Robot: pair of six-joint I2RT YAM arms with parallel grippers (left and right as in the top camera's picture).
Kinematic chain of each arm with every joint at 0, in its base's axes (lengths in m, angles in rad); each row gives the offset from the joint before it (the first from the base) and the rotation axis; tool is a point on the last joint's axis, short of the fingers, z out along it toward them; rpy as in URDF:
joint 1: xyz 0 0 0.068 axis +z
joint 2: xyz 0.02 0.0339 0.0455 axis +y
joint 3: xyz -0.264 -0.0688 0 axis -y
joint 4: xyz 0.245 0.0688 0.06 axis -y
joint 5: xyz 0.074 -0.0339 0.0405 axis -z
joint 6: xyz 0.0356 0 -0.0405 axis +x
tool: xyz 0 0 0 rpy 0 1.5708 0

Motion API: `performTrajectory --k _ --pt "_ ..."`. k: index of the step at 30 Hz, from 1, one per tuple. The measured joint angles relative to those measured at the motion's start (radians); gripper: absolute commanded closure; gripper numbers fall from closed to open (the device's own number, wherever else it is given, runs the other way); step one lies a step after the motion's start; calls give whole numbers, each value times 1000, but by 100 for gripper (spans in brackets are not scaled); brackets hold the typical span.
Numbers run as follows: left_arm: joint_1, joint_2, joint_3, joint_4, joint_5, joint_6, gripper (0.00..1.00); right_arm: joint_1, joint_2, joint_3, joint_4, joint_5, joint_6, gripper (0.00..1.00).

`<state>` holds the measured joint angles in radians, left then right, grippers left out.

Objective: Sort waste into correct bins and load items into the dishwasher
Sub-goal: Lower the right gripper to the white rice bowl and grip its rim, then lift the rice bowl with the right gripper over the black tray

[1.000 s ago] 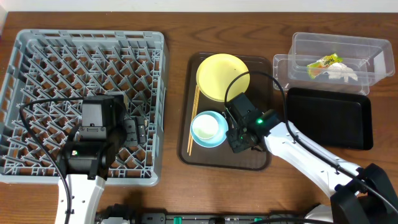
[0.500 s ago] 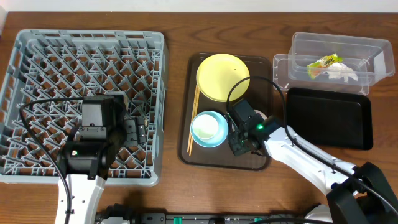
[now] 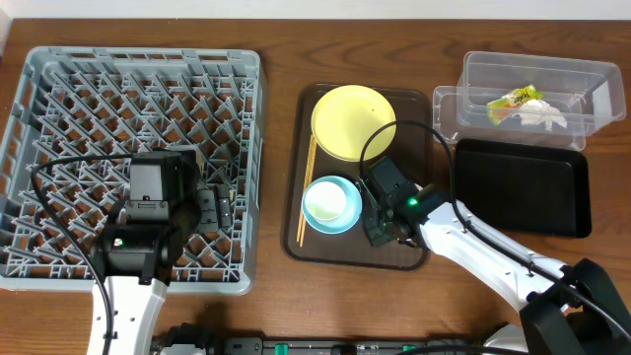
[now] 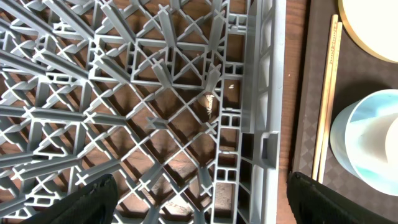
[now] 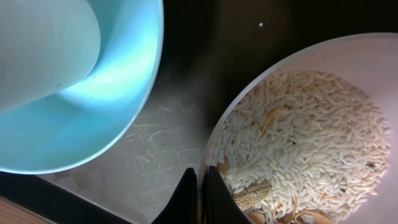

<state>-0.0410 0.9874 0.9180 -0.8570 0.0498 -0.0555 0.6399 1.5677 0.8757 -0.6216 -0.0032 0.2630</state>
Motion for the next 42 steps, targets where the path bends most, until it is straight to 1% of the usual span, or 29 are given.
performTrajectory --k 11,20,27,31,35,42 --pt "0 0 0 0 0 0 11 0 0 12 -10 4 23 99" --pt "0 0 0 -10 0 0 11 -6 0 154 -151 -11 60 99" --pt "0 0 0 -11 0 0 11 -61 0 296 -288 -24 63 99" --pt "0 0 0 -11 0 0 11 -123 0 369 -329 -53 55 99" --pt "0 0 0 -11 0 0 11 -224 0 413 -335 -113 32 99" --pt "0 0 0 -11 0 0 11 -476 0 415 -365 -309 -51 99"
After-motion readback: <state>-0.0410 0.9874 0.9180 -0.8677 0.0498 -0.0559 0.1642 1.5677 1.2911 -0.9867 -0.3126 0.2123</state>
